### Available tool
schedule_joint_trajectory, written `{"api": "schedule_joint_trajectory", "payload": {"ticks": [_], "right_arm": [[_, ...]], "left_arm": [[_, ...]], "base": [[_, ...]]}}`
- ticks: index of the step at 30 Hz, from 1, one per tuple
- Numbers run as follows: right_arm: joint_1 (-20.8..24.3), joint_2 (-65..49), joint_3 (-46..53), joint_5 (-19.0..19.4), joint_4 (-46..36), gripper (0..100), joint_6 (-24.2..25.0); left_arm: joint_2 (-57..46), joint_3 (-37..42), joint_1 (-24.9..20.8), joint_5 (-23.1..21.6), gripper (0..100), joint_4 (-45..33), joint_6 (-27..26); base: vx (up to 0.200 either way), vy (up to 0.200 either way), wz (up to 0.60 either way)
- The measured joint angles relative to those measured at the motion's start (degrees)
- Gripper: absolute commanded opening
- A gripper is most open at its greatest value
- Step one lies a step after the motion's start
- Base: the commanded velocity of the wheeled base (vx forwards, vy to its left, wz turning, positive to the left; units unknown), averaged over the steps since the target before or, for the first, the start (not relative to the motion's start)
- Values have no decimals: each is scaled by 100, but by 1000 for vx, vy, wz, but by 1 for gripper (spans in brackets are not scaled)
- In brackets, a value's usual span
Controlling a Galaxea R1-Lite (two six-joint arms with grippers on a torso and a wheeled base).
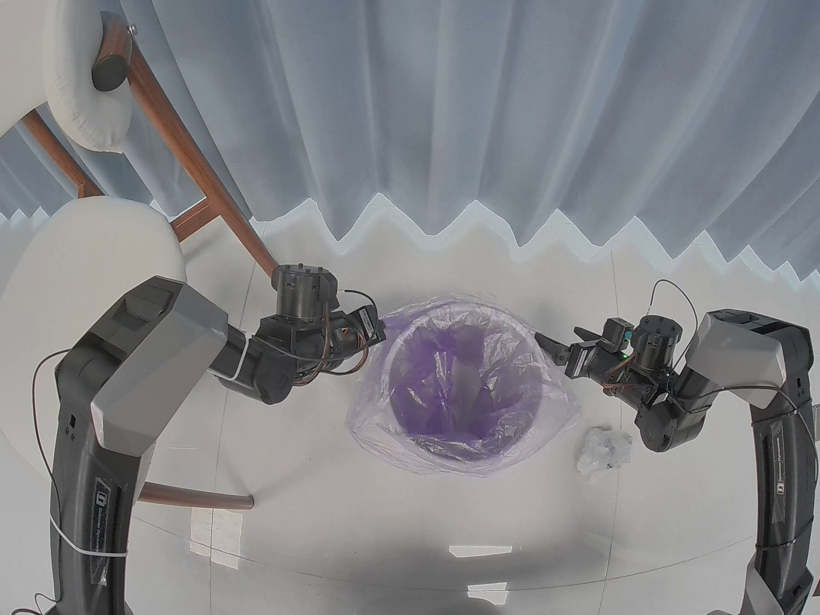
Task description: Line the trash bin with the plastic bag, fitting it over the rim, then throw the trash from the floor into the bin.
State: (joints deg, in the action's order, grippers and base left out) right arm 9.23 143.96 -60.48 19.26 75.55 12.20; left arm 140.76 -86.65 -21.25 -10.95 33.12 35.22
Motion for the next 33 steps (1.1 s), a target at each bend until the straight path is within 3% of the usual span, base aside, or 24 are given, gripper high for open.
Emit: {"api": "schedule_joint_trajectory", "payload": {"ticks": [5, 11, 12, 19, 26, 33], "right_arm": [[0, 83, 185, -7, 273, 100, -6], [-2, 212, 317, -18, 555, 100, -5], [-2, 227, 329, -20, 569, 100, -2], [-96, 196, 419, -44, 690, 100, 13], [-438, 105, 706, -145, 917, 100, 176], [-653, -118, 1376, -207, 1289, 100, 1122]], "left_arm": [[171, -12, 11, 85, 0, -23, 271], [243, -22, 6, 129, 0, -28, 1057], [232, -20, 0, 143, 100, -28, 1128], [77, 44, 41, 380, 100, -23, 1265], [-317, 590, 232, 510, 100, -4, 1903], [-979, 1662, 273, 503, 100, 119, 2160]], "base": [[0, 0, 0], [0, 0, 0], [0, 0, 0], [0, 0, 0], [0, 0, 0], [0, 0, 0]]}}
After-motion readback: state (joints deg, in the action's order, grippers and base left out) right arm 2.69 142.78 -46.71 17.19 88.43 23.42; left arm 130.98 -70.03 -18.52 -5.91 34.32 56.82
